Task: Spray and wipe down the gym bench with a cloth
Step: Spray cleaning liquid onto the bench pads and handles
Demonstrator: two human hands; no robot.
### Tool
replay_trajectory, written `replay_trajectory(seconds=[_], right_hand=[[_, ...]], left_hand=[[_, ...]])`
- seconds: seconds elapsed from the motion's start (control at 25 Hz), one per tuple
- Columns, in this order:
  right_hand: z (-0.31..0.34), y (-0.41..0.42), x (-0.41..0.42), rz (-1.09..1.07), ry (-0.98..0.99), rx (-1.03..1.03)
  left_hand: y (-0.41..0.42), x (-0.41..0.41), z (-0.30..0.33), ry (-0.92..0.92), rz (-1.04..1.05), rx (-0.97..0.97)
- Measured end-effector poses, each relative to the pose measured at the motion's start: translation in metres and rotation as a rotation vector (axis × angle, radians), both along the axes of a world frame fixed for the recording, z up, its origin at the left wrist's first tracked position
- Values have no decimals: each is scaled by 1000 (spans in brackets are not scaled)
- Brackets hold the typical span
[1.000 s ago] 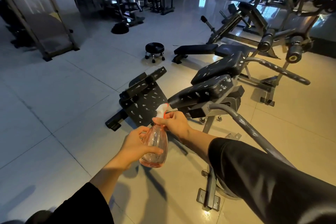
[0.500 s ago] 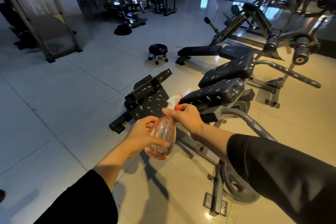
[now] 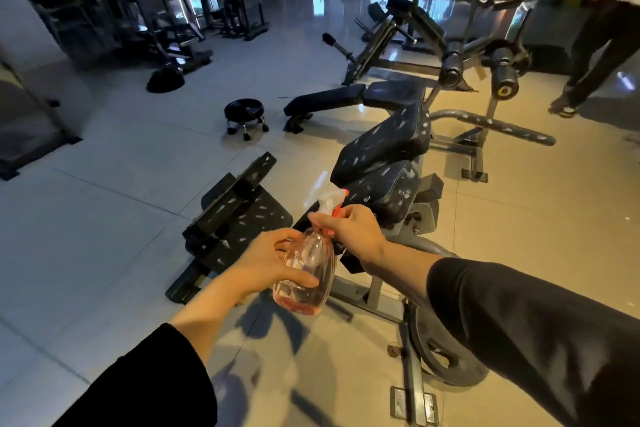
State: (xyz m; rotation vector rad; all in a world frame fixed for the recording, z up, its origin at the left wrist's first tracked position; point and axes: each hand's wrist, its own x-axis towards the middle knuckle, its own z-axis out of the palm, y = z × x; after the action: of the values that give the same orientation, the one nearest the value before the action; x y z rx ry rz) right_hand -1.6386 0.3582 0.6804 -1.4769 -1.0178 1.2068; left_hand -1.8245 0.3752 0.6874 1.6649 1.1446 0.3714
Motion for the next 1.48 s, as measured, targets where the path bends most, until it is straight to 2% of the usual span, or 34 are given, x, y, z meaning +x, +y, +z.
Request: replay_trajectory(seconds=[0.32,0.64,1.0,1.2,1.4,1.48], right_hand=[[-23,60,-35,-86,30,-70],[-39,95,-131,-313,54,-186],[-47,112,-218,-461,26,-285],[-30,125,-218,-497,23,-215],[5,153,-178,-533,48,-66],[18,167,-159,-550,-4,-44]], left_hand=[[77,-33,-26,15,-98,-9],[160,-111,-49,91,-387,-37],[193,-186,-61,111,-495,-97],[203,-181,-52,55,-488,-28],[226,-135,-26,-33,-437,60],[238,-112,-17,-53,-399,99]])
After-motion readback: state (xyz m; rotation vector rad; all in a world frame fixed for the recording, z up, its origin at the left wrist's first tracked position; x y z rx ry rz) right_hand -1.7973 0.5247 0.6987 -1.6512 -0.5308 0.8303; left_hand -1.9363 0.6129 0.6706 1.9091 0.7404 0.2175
